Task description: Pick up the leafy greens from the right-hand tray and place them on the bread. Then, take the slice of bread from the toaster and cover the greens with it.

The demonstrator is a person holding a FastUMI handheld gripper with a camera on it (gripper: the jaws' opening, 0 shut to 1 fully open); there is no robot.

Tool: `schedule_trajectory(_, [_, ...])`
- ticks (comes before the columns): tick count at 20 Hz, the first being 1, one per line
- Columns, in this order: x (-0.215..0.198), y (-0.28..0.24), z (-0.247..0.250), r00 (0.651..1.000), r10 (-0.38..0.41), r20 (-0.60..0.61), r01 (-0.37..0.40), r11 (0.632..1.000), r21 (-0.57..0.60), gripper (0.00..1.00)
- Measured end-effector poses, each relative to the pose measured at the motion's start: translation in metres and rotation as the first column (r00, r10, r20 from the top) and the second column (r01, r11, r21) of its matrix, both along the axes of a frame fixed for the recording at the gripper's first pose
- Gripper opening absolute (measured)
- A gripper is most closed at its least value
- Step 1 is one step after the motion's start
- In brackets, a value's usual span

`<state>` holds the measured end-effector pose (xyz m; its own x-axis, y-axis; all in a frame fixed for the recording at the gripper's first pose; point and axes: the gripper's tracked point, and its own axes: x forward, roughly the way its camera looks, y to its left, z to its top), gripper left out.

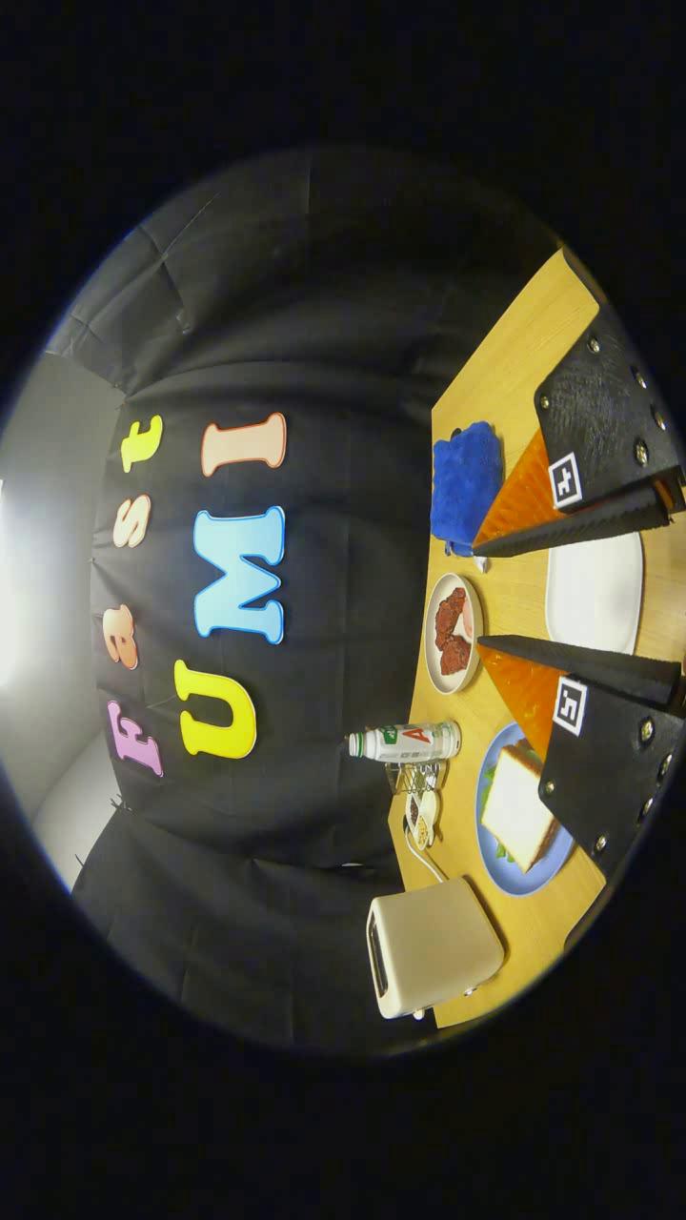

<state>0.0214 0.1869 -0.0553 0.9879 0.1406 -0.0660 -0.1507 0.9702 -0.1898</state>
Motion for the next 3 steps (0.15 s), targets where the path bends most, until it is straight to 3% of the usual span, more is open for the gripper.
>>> schedule_trajectory(3, [0.006, -0.027, 0.002, 1.000, 0.027, 0.015, -0.027, 0.999, 0.026, 0.50])
